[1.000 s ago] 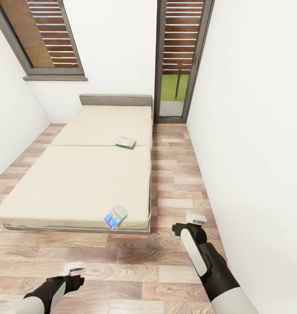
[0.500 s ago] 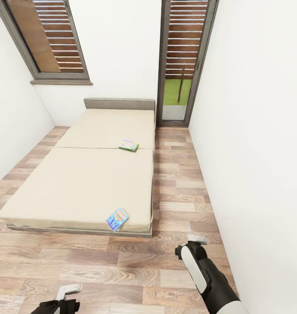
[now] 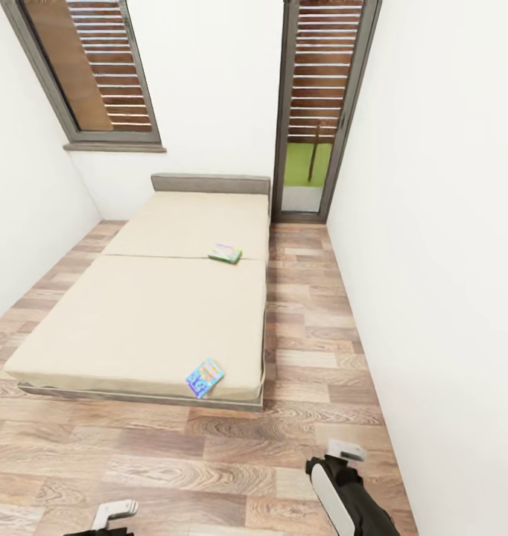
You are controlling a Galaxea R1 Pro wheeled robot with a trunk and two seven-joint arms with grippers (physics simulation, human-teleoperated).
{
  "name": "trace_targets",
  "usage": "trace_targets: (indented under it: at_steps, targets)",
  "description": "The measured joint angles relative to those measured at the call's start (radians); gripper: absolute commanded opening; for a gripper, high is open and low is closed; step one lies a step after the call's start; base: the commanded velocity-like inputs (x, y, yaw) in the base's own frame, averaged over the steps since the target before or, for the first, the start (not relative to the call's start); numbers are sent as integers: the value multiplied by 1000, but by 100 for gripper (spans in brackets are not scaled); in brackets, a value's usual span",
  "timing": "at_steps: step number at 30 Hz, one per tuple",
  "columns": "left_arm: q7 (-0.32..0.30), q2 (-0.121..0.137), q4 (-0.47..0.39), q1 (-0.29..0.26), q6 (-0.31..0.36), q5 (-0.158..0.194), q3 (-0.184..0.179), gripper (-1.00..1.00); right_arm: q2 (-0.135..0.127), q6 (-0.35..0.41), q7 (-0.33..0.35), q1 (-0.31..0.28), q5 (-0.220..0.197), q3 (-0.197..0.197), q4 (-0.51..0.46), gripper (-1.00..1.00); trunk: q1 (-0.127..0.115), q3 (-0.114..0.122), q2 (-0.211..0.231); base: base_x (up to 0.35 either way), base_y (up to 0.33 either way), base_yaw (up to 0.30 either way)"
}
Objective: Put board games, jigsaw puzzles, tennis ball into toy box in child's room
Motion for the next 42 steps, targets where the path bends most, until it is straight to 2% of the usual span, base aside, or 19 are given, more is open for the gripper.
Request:
trace_targets:
  at_steps: [5, 13, 22, 42]
  targets:
    - [0, -4, 6, 3, -26, 0, 0, 100, 0, -78, 1, 1, -1, 5, 65, 100, 0, 8, 0, 0, 0, 65]
    - [0, -23, 20, 4, -50, 0, 0, 100, 0, -122, 2, 2, -2, 8, 101, 100, 0, 21, 0, 0, 0, 56]
    - [0, -35, 21, 5, -62, -1, 1, 100, 1, -231, 3, 2, -4, 8, 212, 100, 0, 36, 0, 0, 0, 9]
    - [0, -37, 22, 13, -82, -3, -1, 100, 4, -291, 32, 2, -4, 10, 243, 100, 0, 69, 0, 0, 0, 0]
